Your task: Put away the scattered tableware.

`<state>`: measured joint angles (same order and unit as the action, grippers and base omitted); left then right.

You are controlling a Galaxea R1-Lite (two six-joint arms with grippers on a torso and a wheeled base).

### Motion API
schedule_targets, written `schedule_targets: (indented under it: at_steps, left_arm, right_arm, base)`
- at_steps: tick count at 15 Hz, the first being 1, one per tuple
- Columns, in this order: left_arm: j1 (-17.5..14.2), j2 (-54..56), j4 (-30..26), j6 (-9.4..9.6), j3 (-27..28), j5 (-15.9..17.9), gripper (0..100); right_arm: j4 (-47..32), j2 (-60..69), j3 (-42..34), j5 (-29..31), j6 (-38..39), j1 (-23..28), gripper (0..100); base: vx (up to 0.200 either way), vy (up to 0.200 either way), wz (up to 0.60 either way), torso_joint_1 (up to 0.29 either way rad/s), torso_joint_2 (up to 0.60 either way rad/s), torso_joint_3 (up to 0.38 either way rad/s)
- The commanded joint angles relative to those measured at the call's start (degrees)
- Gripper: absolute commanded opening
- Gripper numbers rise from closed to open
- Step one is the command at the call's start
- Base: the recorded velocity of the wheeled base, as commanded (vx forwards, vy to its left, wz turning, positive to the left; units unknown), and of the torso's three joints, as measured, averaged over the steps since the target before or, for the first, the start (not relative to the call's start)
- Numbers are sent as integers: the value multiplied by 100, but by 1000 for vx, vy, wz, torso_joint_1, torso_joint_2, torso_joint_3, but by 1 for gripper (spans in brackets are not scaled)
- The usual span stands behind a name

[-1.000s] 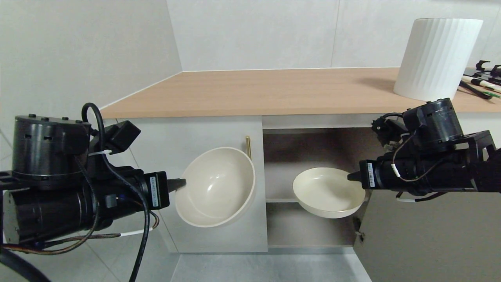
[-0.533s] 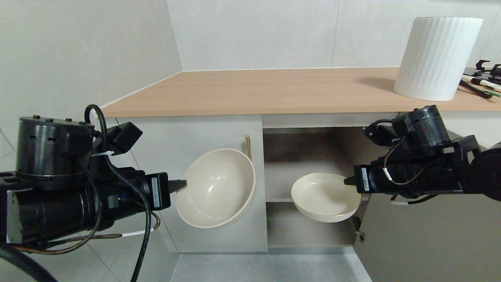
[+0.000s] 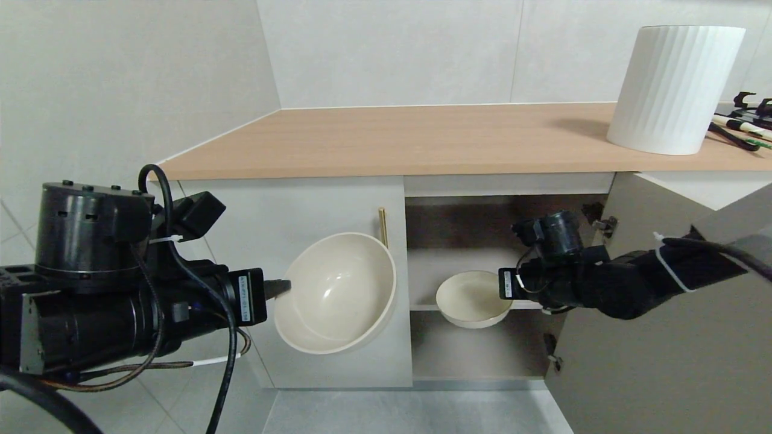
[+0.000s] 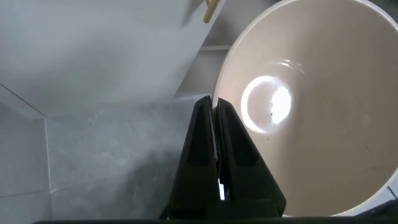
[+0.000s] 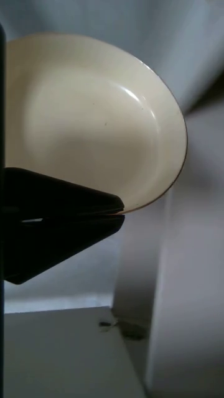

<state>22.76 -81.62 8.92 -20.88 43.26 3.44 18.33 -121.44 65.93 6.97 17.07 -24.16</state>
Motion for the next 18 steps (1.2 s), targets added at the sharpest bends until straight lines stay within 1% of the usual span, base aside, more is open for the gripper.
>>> schedule_targets:
  at_steps: [1, 3, 6, 9, 12, 15, 18]
  left_arm:
    - [0, -47, 4, -4, -11, -1, 0]
    - [9, -83, 13, -4, -20, -10, 0]
    - [27, -109, 13, -4, -20, -10, 0]
    - [36, -109, 4, 5, -37, -10, 0]
    - [44, -118, 4, 5, -37, -19, 0]
    - [44, -153, 13, -4, -37, -19, 0]
    - [44, -179, 13, 5, -37, -19, 0]
  right_arm:
    - [144, -1171, 711, 129, 209, 210, 0]
    - [170, -1637, 1098, 463, 244, 280, 0]
    - [170, -2076, 1511, 770, 280, 307, 0]
    - [170, -2428, 1977, 1148, 368, 439, 0]
    - [162, -2718, 2372, 1254, 376, 518, 0]
    - [144, -3193, 3093, 1693, 385, 597, 0]
    - [144, -3281, 3357, 1737, 482, 614, 0]
  base:
    - [0, 0, 0, 0, 0, 0]
    - [0, 0, 0, 0, 0, 0]
    - [0, 0, 0, 0, 0, 0]
    - [0, 0, 0, 0, 0, 0]
    - [0, 0, 0, 0, 0, 0]
    - [0, 0, 0, 0, 0, 0]
    - [0, 0, 0, 0, 0, 0]
